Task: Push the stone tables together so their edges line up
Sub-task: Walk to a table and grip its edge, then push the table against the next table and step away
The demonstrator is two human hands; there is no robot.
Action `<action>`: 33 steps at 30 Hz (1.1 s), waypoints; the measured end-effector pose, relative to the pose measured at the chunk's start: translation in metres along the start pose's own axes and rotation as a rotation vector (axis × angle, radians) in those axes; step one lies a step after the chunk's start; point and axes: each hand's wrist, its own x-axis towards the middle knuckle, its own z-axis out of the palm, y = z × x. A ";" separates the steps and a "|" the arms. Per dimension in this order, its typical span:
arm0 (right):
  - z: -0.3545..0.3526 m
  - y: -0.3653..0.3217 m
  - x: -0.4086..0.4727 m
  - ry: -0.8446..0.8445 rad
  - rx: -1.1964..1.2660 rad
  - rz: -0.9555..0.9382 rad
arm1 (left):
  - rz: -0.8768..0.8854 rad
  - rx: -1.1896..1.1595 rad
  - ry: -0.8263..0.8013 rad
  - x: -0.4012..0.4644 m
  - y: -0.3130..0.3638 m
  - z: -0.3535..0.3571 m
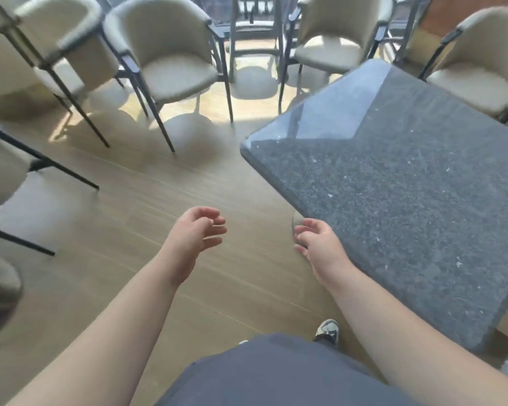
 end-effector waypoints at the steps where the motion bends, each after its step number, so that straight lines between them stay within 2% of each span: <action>1: 0.019 -0.011 -0.005 -0.038 -0.010 -0.030 | 0.029 -0.005 0.030 -0.002 0.008 -0.015; 9: 0.124 -0.094 -0.021 -0.249 -0.031 -0.276 | 0.228 -0.142 0.159 0.006 0.056 -0.081; 17: 0.192 -0.161 0.036 -0.366 -0.067 -0.396 | 0.430 -0.107 0.201 0.069 0.120 -0.122; 27: 0.302 -0.287 0.176 -0.443 -0.077 -0.443 | 0.456 -0.098 0.281 0.223 0.234 -0.175; 33: 0.361 -0.340 0.225 -0.491 -0.061 -0.420 | 0.498 -0.146 0.296 0.287 0.274 -0.201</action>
